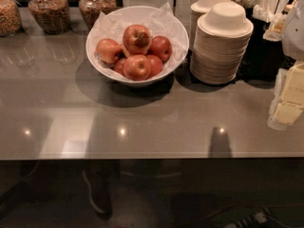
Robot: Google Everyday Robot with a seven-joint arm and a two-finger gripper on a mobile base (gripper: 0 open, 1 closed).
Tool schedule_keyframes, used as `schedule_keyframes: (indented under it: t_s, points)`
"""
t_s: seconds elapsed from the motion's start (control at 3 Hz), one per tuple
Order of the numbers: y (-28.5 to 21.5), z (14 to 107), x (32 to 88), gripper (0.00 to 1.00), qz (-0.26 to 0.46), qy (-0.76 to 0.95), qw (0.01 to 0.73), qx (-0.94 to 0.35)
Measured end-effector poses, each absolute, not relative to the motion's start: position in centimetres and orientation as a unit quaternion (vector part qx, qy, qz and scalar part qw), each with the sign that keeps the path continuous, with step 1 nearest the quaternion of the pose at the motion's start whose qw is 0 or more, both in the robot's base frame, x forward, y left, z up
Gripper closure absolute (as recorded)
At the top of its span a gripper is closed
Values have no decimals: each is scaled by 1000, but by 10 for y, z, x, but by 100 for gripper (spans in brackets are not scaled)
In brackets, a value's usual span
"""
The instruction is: Pick apple from white bowl
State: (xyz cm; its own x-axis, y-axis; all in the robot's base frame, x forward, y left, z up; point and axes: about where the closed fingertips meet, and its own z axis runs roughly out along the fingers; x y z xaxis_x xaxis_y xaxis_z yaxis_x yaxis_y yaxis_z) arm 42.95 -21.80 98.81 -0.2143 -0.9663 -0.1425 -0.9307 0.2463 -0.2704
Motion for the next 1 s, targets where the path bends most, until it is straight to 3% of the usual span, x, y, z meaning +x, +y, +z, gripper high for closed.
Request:
schedule_keyframes:
  t_s: [0.33,1.0]
  points:
    - [-218,988,430,0,-63,777,141,-611]
    - [-180,990,485,0,-32,758,264,-595]
